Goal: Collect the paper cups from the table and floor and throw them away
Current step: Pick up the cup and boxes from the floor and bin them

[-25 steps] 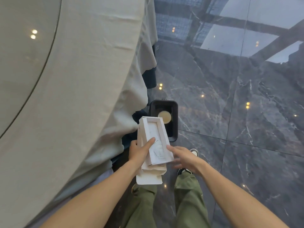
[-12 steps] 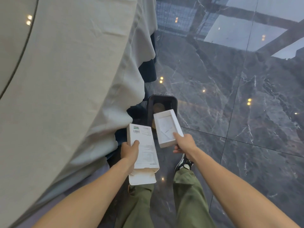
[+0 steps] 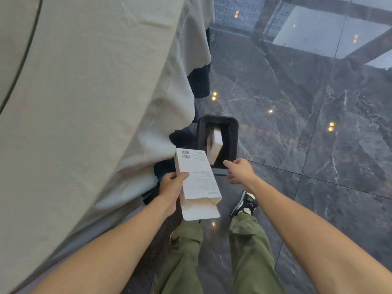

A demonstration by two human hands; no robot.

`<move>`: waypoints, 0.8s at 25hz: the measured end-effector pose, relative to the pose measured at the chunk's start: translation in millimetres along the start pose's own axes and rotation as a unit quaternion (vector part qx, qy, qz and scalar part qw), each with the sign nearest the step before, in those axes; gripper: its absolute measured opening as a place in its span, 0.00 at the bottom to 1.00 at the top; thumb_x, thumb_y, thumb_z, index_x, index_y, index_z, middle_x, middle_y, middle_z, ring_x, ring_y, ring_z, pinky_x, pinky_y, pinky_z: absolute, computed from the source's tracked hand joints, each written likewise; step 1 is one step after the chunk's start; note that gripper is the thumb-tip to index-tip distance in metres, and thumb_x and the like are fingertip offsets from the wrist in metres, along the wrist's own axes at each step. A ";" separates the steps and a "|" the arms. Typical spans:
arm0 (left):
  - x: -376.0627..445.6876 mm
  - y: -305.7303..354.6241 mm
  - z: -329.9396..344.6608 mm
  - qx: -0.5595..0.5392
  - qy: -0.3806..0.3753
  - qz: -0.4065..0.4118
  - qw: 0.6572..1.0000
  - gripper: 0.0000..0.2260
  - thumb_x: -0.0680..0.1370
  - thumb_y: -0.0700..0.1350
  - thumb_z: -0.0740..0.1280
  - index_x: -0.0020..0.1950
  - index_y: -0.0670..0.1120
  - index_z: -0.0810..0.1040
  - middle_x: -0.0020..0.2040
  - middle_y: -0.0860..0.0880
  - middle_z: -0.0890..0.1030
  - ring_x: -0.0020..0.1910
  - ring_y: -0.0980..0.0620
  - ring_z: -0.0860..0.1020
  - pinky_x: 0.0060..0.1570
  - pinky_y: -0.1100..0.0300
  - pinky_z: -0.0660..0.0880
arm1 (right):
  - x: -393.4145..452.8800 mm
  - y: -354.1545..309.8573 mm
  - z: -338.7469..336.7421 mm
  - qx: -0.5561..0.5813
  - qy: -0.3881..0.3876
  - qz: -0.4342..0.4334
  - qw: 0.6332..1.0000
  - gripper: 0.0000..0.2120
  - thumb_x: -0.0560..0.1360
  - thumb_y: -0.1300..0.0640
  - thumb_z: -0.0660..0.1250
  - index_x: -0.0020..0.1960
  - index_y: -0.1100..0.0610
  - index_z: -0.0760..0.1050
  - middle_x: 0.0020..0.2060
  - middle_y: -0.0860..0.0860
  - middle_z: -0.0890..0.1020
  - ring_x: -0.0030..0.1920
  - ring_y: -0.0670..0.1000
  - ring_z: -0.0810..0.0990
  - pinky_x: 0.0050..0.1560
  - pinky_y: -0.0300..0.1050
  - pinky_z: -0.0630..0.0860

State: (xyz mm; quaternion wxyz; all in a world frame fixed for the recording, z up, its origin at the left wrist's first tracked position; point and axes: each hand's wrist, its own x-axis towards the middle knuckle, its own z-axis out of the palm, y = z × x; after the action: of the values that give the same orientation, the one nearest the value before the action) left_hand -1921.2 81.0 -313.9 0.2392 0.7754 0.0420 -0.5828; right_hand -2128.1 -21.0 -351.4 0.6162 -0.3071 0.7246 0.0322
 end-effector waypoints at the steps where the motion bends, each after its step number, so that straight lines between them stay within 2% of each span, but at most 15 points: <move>1: -0.9 3.4 4.2 -0.012 0.000 -0.006 1.000 0.16 0.80 0.45 0.71 0.66 0.41 0.78 0.60 0.43 0.86 0.58 0.43 0.84 0.50 0.52 0.79 | -7.1 1.2 -1.3 -0.010 -0.029 0.002 1.000 0.18 0.80 0.45 0.69 0.57 0.59 0.74 0.47 0.56 0.83 0.46 0.56 0.85 0.54 0.54 0.84; 3: -3.5 10.6 15.6 -0.033 -0.006 -0.013 0.999 0.16 0.80 0.46 0.72 0.65 0.40 0.78 0.59 0.43 0.86 0.57 0.43 0.84 0.47 0.53 0.79 | -23.2 3.8 -5.0 0.016 -0.150 0.019 0.988 0.23 0.78 0.41 0.70 0.61 0.59 0.78 0.54 0.57 0.87 0.53 0.57 0.87 0.57 0.57 0.84; 5: -5.4 16.4 26.4 -0.038 -0.018 -0.013 0.999 0.14 0.80 0.46 0.72 0.64 0.42 0.78 0.58 0.44 0.86 0.56 0.44 0.85 0.47 0.52 0.81 | -33.0 9.8 -9.1 0.088 -0.264 0.035 0.960 0.20 0.79 0.45 0.70 0.64 0.58 0.80 0.57 0.56 0.87 0.55 0.55 0.87 0.55 0.54 0.84; 7: -6.6 18.6 35.7 -0.022 -0.036 -0.013 0.999 0.12 0.81 0.46 0.71 0.62 0.44 0.79 0.59 0.45 0.86 0.56 0.43 0.85 0.50 0.50 0.82 | -33.1 16.5 -13.0 0.126 -0.279 0.024 0.952 0.16 0.79 0.52 0.70 0.63 0.59 0.81 0.57 0.55 0.88 0.55 0.55 0.87 0.55 0.52 0.84; 10: -7.7 19.9 44.8 0.001 -0.051 -0.026 0.998 0.07 0.82 0.46 0.70 0.56 0.44 0.80 0.59 0.43 0.86 0.54 0.44 0.86 0.45 0.53 0.82 | -25.4 22.3 -17.7 0.132 -0.168 0.003 0.977 0.15 0.75 0.54 0.71 0.59 0.59 0.81 0.53 0.57 0.89 0.50 0.57 0.88 0.52 0.56 0.84; 11: -8.9 19.7 46.2 0.003 -0.059 -0.031 0.998 0.08 0.82 0.46 0.71 0.58 0.44 0.79 0.61 0.42 0.85 0.54 0.44 0.86 0.47 0.53 0.83 | -22.3 23.1 -20.0 0.133 -0.116 0.004 0.984 0.15 0.73 0.54 0.70 0.57 0.59 0.80 0.52 0.58 0.88 0.48 0.57 0.87 0.53 0.58 0.83; 12: -8.8 18.8 47.2 0.008 -0.069 -0.037 0.997 0.14 0.81 0.45 0.71 0.66 0.43 0.77 0.63 0.41 0.83 0.55 0.44 0.86 0.50 0.53 0.83 | -20.4 22.6 -22.3 0.130 -0.066 0.007 0.989 0.14 0.72 0.54 0.69 0.56 0.58 0.79 0.52 0.59 0.87 0.46 0.58 0.86 0.52 0.58 0.82; 13: -9.5 17.8 48.1 0.014 -0.080 -0.045 0.996 0.20 0.81 0.44 0.71 0.72 0.43 0.74 0.64 0.40 0.82 0.57 0.43 0.85 0.52 0.53 0.83 | -19.7 21.2 -24.7 0.117 -0.023 0.007 0.993 0.14 0.70 0.54 0.68 0.55 0.57 0.78 0.53 0.59 0.86 0.46 0.57 0.85 0.49 0.56 0.82; 15: -11.7 15.6 50.0 0.032 -0.100 -0.049 0.993 0.22 0.82 0.44 0.70 0.75 0.43 0.72 0.62 0.42 0.82 0.57 0.43 0.84 0.50 0.54 0.82 | -20.6 17.6 -28.4 0.073 0.043 -0.002 0.996 0.15 0.70 0.51 0.67 0.54 0.55 0.74 0.53 0.55 0.83 0.45 0.53 0.83 0.43 0.49 0.79; 18: -11.7 14.5 51.5 0.046 -0.099 -0.047 0.993 0.21 0.82 0.45 0.70 0.74 0.44 0.74 0.60 0.43 0.83 0.58 0.45 0.84 0.48 0.56 0.81 | -22.2 10.6 -30.8 -0.019 0.103 -0.018 0.994 0.20 0.72 0.47 0.66 0.61 0.53 0.69 0.54 0.51 0.80 0.45 0.48 0.79 0.36 0.45 0.73; 20: -11.4 15.3 50.9 0.056 -0.104 -0.039 0.992 0.22 0.82 0.46 0.70 0.75 0.45 0.73 0.62 0.44 0.82 0.59 0.45 0.83 0.48 0.57 0.81 | -20.7 5.2 -29.1 -0.039 0.101 -0.026 0.994 0.21 0.75 0.49 0.66 0.64 0.54 0.68 0.58 0.53 0.80 0.49 0.53 0.80 0.39 0.47 0.75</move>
State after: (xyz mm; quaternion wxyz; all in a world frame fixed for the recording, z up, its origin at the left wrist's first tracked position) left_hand -1964.5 48.5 -308.9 0.1753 0.7208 0.0143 -0.6704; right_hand -2154.9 -20.8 -327.3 0.5282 -0.3508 0.7732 0.0131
